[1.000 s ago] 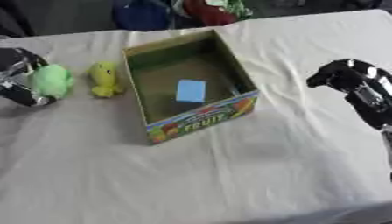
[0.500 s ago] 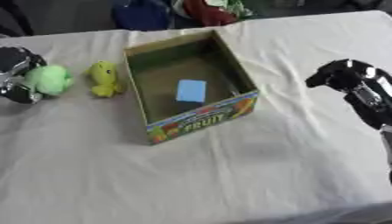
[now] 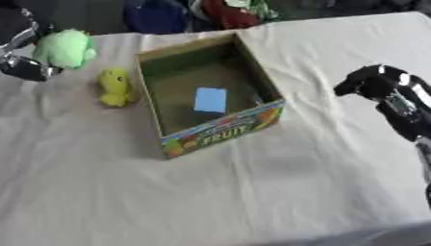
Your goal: Pick up objects on the table and place them in the box.
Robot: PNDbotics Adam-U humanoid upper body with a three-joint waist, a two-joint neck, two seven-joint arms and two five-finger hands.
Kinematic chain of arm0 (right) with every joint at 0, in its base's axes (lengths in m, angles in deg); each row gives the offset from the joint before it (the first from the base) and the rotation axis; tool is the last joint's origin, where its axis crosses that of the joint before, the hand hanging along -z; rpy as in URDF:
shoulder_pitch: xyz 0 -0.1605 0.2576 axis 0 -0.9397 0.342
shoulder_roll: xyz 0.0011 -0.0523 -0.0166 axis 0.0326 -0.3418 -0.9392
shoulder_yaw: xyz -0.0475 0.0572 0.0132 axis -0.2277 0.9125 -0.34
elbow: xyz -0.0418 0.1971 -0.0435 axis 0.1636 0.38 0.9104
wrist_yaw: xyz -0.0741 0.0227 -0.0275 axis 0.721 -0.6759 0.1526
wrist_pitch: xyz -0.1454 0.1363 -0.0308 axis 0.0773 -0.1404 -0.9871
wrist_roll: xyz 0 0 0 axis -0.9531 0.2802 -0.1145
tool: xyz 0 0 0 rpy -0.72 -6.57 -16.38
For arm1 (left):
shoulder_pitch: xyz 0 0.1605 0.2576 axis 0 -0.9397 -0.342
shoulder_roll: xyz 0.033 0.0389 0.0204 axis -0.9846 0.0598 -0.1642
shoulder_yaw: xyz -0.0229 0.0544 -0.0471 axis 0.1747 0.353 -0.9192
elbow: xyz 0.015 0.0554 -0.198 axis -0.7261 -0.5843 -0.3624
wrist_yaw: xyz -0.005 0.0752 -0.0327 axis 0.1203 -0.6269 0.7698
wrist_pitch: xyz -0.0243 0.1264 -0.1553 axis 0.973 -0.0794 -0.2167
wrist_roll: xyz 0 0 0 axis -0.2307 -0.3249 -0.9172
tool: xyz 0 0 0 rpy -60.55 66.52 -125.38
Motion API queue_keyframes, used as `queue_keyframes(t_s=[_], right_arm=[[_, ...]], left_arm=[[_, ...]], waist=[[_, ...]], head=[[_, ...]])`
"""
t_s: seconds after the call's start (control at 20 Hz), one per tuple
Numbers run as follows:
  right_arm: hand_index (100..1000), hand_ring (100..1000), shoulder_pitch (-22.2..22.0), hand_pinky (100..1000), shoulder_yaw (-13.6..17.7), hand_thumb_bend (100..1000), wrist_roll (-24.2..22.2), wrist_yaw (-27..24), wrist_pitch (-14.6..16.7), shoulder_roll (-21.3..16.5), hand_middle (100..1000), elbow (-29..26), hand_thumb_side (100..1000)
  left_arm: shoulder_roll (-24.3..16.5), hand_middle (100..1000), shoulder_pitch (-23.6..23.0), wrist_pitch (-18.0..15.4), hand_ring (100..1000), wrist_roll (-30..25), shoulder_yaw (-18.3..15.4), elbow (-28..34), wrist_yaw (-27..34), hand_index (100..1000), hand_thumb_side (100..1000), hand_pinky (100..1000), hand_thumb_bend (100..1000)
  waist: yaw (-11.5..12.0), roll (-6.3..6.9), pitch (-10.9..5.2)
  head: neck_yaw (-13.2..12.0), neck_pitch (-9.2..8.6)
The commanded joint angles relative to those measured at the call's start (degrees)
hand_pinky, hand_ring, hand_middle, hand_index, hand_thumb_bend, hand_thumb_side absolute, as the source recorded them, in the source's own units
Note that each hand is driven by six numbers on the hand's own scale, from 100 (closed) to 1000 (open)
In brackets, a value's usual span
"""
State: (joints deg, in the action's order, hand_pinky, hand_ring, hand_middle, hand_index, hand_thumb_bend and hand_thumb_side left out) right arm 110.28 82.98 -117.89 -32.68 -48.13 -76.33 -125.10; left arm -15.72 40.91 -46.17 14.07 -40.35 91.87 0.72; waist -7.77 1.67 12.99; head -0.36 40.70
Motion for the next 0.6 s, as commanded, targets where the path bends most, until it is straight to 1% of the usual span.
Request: queue_keyframes(t_s=[0.05, 0.35, 0.6], right_arm=[[744, 716, 0.55, 735, 0.21, 100, -0.32, 0.0, 0.08, -1.23, 619, -0.46, 652], [744, 717, 0.54, 735, -0.43, 100, -0.95, -0.13, 0.17, -0.8, 619, -0.34, 657], [744, 717, 0.63, 735, -0.72, 100, -1.32, -0.11, 0.23, -0.62, 619, -0.26, 660]], left_arm=[[1.29, 505, 2.83, -1.01, 532, -0.91, 1.48, 2.28, 0.62, 742, 113, 610, 265], [8.25, 505, 6.28, -3.36, 532, -1.4, 3.99, 0.24, -1.17, 741, 118, 608, 246], [12.36, 514, 7.04, -4.76, 540, -0.79, 5.22, -2.43, -4.34, 747, 157, 615, 275]], waist=[[-0.24, -0.24, -1.37], [-1.4, -0.53, -1.46], [-2.24, -0.55, -1.29]], head=[[-0.29, 0.05], [-0.99, 0.19], [-1.3, 0.22]])
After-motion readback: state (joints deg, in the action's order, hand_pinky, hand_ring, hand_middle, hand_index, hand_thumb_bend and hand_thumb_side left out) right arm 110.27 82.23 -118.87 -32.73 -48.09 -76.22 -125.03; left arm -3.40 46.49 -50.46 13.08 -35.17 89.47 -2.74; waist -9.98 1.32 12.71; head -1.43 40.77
